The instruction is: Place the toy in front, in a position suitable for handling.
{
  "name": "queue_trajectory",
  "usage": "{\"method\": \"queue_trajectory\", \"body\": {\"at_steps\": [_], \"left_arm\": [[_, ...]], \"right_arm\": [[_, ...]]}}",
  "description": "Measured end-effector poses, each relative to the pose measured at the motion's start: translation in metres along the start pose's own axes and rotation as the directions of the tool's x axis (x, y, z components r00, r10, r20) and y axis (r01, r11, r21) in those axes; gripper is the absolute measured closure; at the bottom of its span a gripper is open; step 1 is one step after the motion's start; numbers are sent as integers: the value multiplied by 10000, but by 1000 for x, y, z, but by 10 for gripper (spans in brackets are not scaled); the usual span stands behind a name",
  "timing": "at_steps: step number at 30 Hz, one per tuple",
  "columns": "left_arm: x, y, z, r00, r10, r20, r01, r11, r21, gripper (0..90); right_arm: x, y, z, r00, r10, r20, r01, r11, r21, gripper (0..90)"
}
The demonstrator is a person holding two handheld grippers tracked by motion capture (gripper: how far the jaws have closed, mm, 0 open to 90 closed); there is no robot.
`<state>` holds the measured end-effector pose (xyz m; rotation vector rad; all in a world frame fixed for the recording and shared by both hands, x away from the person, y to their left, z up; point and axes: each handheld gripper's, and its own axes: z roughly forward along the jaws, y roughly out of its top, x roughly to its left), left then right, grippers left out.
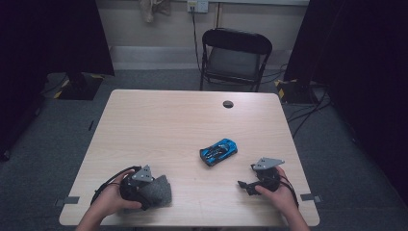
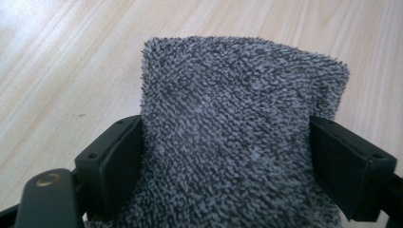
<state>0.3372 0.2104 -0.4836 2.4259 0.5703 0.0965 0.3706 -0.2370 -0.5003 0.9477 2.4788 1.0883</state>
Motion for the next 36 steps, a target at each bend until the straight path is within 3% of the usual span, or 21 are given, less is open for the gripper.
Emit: {"method": "queue_trajectory", "body": {"at_steps": [2, 3, 7, 10, 18, 28, 36], "left_arm": [[1, 1, 0, 10000, -39, 44, 39, 10000, 38, 161], [1, 1, -1, 9999, 136, 31, -137, 9998, 161, 162], [0, 2, 0, 9998, 177, 5, -177, 9997, 157, 175], [0, 3, 0, 10000, -33, -44, 33, 10000, 54, 218], [1, 2, -1, 9999, -76, -97, 75, 9999, -98, 265], [1, 1, 0, 9998, -154, -99, 152, 9995, -269, 269], [2, 1, 0, 10000, -70, -30, 70, 9997, -239, 263]], "right_arm": [[-4, 3, 2, 9999, 91, 90, -92, 9999, 51, 150], [-5, 4, 2, 9999, 133, 89, -134, 9999, 71, 151], [-11, 18, 4, 9991, -178, 379, 172, 9997, 168, 153], [-18, 42, 14, 9986, 487, 207, -476, 9976, -498, 172], [-23, 75, 39, 9971, 650, 401, -633, 9971, -424, 182], [-20, 89, 44, 9996, 223, 142, -220, 9994, -268, 179], [-25, 95, 53, 9977, 675, 22, -674, 9971, -352, 179]]}}
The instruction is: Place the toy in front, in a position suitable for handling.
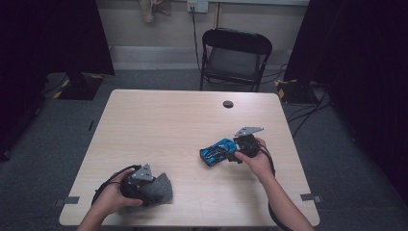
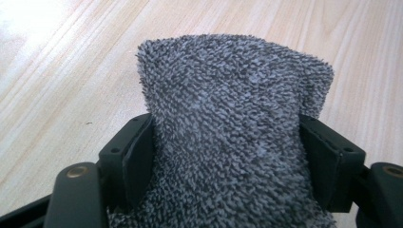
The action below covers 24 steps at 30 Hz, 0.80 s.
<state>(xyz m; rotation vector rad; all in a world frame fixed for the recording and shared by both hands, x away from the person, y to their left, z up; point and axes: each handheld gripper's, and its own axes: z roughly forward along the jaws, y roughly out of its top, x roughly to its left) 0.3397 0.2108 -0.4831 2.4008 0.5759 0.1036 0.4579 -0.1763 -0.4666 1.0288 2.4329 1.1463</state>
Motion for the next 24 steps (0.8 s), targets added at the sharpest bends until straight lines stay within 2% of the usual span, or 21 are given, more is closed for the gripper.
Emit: {"method": "queue_trajectory", "body": {"at_steps": [8, 14, 24], "left_arm": [[1, 0, 0, 10000, -12, 4, 12, 10000, 12, 262], [0, 1, 1, 10000, -89, -9, 89, 10000, -30, 262], [0, 2, 1, 9999, -107, -49, 107, 9999, 40, 262]], "right_arm": [[8, 6, 8, 9996, -214, -161, 213, 9998, -40, 179], [12, 4, 17, 9993, -318, -198, 323, 9993, 206, 193], [21, 3, 19, 9987, -461, -233, 467, 9986, 237, 207]]}}
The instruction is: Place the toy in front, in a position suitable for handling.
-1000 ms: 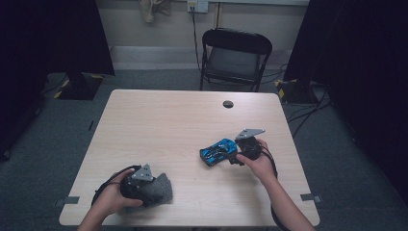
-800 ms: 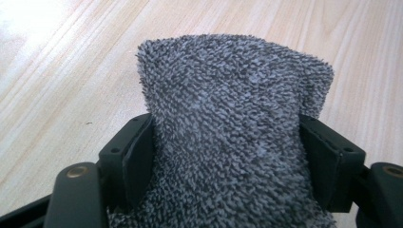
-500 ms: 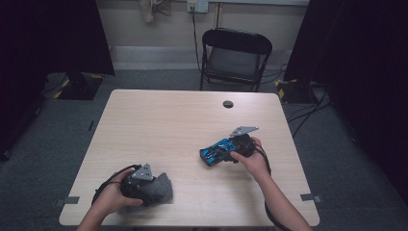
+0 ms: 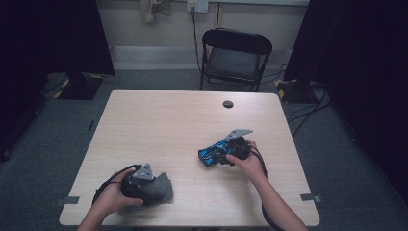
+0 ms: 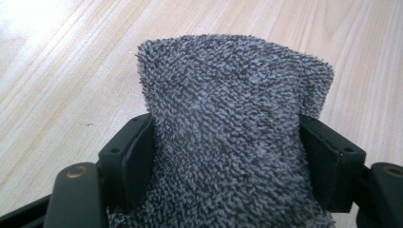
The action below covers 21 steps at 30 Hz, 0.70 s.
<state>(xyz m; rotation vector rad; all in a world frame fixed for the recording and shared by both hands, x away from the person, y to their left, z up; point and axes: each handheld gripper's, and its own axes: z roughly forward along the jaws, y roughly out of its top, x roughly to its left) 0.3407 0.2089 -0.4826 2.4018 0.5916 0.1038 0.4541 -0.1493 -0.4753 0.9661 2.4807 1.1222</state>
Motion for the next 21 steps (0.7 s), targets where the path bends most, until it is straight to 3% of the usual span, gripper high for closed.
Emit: {"method": "queue_trajectory", "body": {"at_steps": [6, 9, 13, 17, 18, 20, 21], "left_arm": [[-1, 0, 0, 10000, -74, -59, 74, 10000, 16, 264], [-2, 2, 0, 9990, -426, -166, 427, 9991, 78, 271], [-3, 4, 1, 9983, -477, -343, 483, 9987, 179, 293], [-4, 7, 0, 9973, -674, -303, 679, 9976, 157, 393], [-5, 8, 1, 9971, -744, -184, 746, 9971, 115, 486], [-6, 11, 1, 9970, -771, -78, 773, 9967, 251, 569], [-6, 14, 2, 9949, -1006, -113, 1010, 9942, 360, 597]], "right_arm": [[9, 0, 2, 9999, -83, 125, 84, 9999, -119, 201], [11, -1, 3, 9998, -112, 192, 116, 9997, -206, 192], [11, -1, 3, 9998, -115, 179, 119, 9997, -218, 189], [10, -1, 3, 9998, -104, 167, 107, 9997, -212, 187], [10, -1, 3, 9998, -97, 152, 100, 9996, -251, 182], [10, -2, 3, 9998, -63, 166, 68, 9996, -286, 175], [10, -2, 4, 9998, -66, 162, 71, 9996, -289, 173]]}}
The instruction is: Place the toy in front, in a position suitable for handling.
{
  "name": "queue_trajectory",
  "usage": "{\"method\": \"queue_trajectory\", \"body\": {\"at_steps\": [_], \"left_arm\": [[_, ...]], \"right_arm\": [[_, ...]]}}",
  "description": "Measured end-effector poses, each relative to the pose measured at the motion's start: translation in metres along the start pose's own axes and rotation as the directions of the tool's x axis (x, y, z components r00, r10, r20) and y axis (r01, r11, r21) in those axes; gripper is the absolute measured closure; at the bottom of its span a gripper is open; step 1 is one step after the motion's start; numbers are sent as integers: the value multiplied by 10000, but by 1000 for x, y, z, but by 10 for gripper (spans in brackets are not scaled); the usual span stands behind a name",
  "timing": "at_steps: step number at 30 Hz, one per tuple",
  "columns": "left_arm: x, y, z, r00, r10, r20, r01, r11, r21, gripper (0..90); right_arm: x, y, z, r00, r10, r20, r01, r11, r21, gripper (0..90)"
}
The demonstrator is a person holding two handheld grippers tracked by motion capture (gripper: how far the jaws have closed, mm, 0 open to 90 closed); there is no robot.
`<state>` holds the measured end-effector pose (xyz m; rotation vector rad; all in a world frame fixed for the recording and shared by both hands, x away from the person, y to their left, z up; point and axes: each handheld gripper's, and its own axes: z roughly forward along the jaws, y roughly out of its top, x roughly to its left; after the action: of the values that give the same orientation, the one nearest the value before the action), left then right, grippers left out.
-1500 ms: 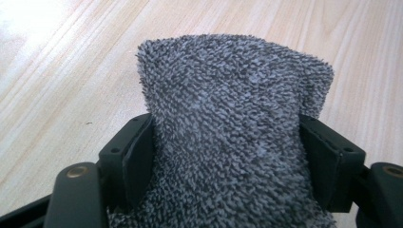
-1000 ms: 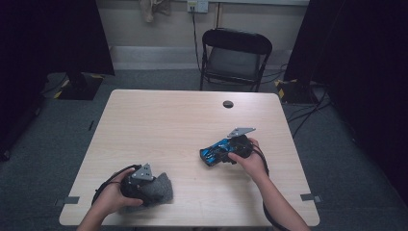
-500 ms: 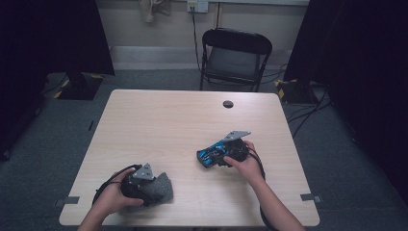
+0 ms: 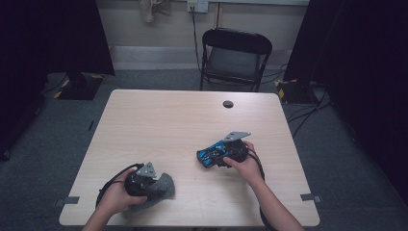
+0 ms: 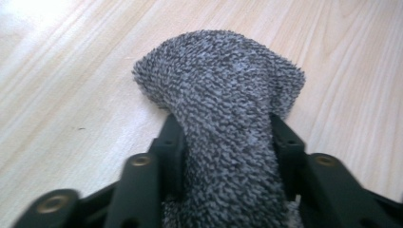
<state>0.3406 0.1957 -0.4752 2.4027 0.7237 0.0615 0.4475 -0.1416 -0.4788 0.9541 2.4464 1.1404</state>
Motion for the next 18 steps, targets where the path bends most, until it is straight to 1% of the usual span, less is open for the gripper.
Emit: {"method": "queue_trajectory", "body": {"at_steps": [1, 2, 3, 4, 5, 6, 7, 8, 9, 10, 11, 12, 13, 14, 15, 16, 17, 18], "left_arm": [[0, 3, 0, 9998, -203, 46, 202, 9997, 142, 620], [-1, 6, 1, 9995, -317, 85, 315, 9994, 155, 634], [-1, 9, 0, 9995, -311, 82, 311, 9995, -3, 645], [-1, 9, 0, 9995, -311, 82, 311, 9995, -3, 650], [0, 13, -1, 9992, -402, 36, 403, 9985, -374, 650], [1, 18, -2, 9990, -426, -120, 418, 9973, -597, 651], [3, 21, -4, 9988, -370, -326, 343, 9963, -794, 651], [5, 26, -5, 9976, -407, -553, 353, 9948, -952, 651], [11, 37, -4, 9942, -843, -663, 755, 9891, -1262, 650], [11, 37, -4, 9942, -843, -663, 755, 9891, -1262, 649], [16, 48, 4, 9917, -1117, -638, 1038, 9879, -1151, 649], [18, 53, 9, 9890, -1213, -850, 1123, 9882, -1044, 648], [20, 58, 15, 9866, -1320, -954, 1233, 9881, -923, 647], [22, 63, 21, 9836, -1480, -1035, 1392, 9864, -879, 646], [24, 68, 27, 9795, -1627, -1183, 1521, 9839, -937, 645], [24, 68, 27, 9795, -1627, -1183, 1521, 9839, -937, 645], [27, 76, 37, 9749, -1799, -1309, 1695, 9817, -870, 645], [28, 80, 41, 9726, -1855, -1405, 1736, 9804, -928, 645]], "right_arm": [[0, 0, 0, 10000, 0, -3, 0, 10000, 4, 173], [0, 0, 0, 10000, -7, -6, 7, 10000, 11, 173], [0, 0, 0, 10000, -21, -13, 21, 10000, 17, 173], [0, 0, 0, 10000, -21, -13, 21, 10000, 17, 173], [-1, 0, 0, 10000, -14, -20, 14, 10000, 33, 172], [-1, 0, 0, 10000, -7, -14, 7, 10000, 36, 171], [-1, 0, 0, 10000, -5, -8, 5, 10000, 37, 171], [0, 0, 0, 10000, -10, -3, 10, 10000, 28, 171], [0, 0, 0, 10000, 8, 2, -8, 10000, 24, 171], [0, 0, 0, 10000, 4, 3, -4, 10000, 27, 171], [0, 0, 0, 10000, -8, 0, 8, 10000, 37, 171], [0, 1, 0, 10000, -5, 3, 5, 10000, 47, 170], [0, 1, 0, 10000, -13, -5, 13, 10000, 50, 165], [0, 1, 1, 10000, -25, -19, 25, 10000, 52, 164], [0, 1, 1, 10000, -26, -8, 26, 10000, 45, 162], [0, 1, 1, 10000, -26, -8, 26, 10000, 45, 162], [1, 0, 1, 10000, -34, 11, 34, 10000, 10, 160], [1, 0, 1, 10000, -28, 12, 28, 10000, 4, 161]]}}
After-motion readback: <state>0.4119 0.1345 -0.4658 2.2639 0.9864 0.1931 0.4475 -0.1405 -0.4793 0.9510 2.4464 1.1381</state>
